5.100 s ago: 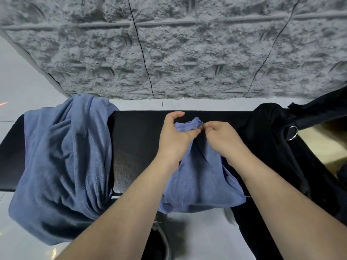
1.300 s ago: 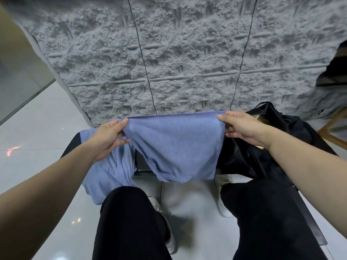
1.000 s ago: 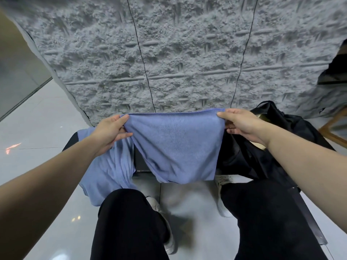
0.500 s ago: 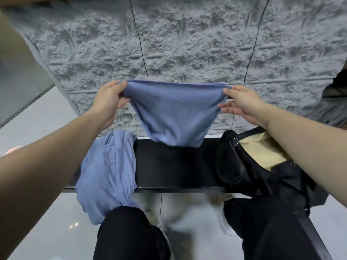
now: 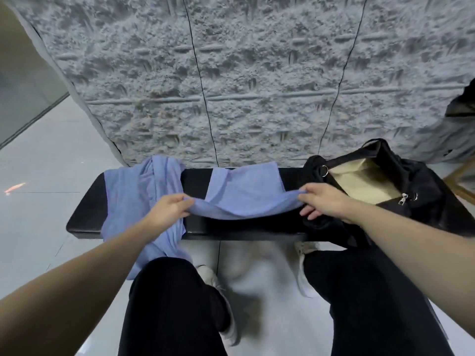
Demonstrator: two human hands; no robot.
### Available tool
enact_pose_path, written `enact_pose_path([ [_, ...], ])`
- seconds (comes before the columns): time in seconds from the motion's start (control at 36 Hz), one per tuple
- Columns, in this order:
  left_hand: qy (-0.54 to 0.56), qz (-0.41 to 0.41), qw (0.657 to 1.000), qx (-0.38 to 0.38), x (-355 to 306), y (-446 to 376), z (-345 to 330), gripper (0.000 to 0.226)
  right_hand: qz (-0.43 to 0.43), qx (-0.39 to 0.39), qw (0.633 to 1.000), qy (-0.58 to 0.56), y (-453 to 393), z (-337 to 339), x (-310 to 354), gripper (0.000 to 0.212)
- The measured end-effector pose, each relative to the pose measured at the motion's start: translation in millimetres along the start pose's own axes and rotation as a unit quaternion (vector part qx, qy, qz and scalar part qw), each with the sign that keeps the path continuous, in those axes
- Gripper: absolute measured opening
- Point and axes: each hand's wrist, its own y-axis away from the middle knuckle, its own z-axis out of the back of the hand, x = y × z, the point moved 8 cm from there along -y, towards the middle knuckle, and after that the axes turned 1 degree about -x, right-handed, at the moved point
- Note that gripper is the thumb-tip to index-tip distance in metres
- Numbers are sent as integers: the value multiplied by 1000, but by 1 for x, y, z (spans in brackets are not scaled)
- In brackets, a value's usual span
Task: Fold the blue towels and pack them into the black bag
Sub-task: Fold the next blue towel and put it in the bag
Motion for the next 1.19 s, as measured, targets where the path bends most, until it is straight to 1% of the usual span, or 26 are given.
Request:
enact_pose_path([
  [0.08,-14,47,999,9,18,6,-7,20,-9,27,998,56,7,-13,-11,11],
  [0.19,-75,70,994,22,31,8,-7,19,-16,36,995,88,12,-17,-15,15],
  [0.39,-99,47,994,30,35,10,-16,17,-29,29,995,91,23,-22,-26,17],
  [0.47,-121,29,992,28,37,9,-21,18,-23,14,994,103,26,-24,-29,18],
  [0.56,-140,-2,990,9,35,6,-20,19,-18,-2,994,109,26,-25,-29,19],
  [0.67,-125,-29,992,-19,32,2,-18,14,-3,-18,991,131,24,-24,-28,15],
  [0.83,-160,-30,986,34,38,-4,-37,12,4,4,989,149,16,-39,-30,14],
  [0.89,-163,-31,985,39,40,-7,-40,12,4,1,988,155,11,-43,-31,14],
  [1.0,-150,-24,988,36,44,-19,-38,15,30,-21,978,207,-1,-47,-21,11],
  [1.08,-162,-12,985,55,49,-25,-44,14,39,-11,976,214,-12,-55,-21,12],
  [1.14,-169,-14,984,61,48,-30,-47,12,46,4,969,242,-21,-60,-22,17],
  [1.19,-172,-19,983,68,44,-36,-51,16,54,22,958,282,-29,-65,-21,16],
])
